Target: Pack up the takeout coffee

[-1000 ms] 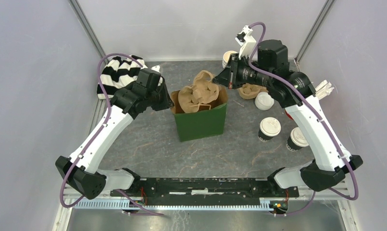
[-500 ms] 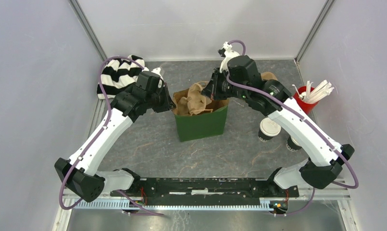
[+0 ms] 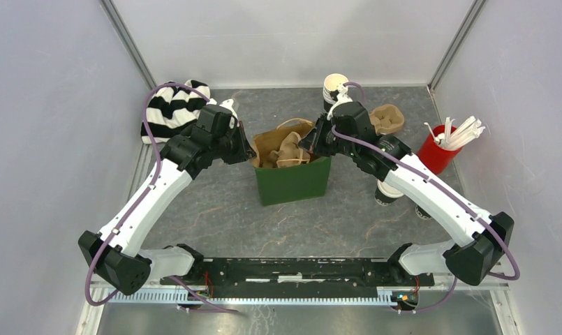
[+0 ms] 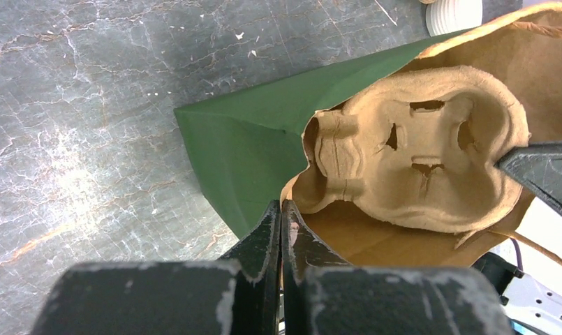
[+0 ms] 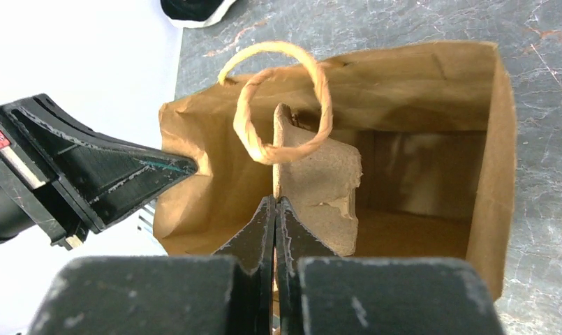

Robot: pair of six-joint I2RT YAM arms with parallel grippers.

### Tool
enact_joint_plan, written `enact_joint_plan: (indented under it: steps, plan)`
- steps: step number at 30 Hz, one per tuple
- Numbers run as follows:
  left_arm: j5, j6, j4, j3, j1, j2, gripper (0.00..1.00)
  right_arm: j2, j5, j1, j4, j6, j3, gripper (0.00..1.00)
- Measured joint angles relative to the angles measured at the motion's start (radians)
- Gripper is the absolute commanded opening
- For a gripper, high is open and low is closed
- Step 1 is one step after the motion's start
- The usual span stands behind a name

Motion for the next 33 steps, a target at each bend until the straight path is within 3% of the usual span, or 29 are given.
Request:
enact_joint_plan:
  steps: [15, 16, 19, 20, 22, 27, 33]
  plan:
    - [0.004, 0.001, 0.006, -0.004, 0.0, 0.0, 0.02, -0.021, -0.105, -0.06, 0.113, 0.026, -0.05, 0.0]
    - [0.004, 0.001, 0.006, -0.004, 0.0, 0.0, 0.02, -0.021, -0.107, -0.062, 0.113, 0.025, -0.05, 0.05]
    - [0.003, 0.001, 0.006, -0.004, 0.0, 0.0, 0.02, -0.016, -0.111, -0.072, 0.092, 0.01, -0.044, 0.48]
    - [0.004, 0.001, 0.006, -0.004, 0.0, 0.0, 0.02, -0.009, -0.108, -0.078, 0.065, -0.003, -0.03, 0.54]
    - [0.004, 0.001, 0.006, -0.004, 0.0, 0.0, 0.02, 0.027, -0.087, -0.096, -0.033, -0.061, 0.045, 0.6]
    - [0.004, 0.001, 0.005, -0.004, 0.0, 0.0, 0.02, 0.061, -0.043, -0.13, -0.221, -0.209, 0.245, 0.63]
    - [-0.002, 0.002, -0.002, 0.001, 0.0, 0.006, 0.18, 0.05, 0.023, -0.129, -0.36, -0.381, 0.409, 0.81]
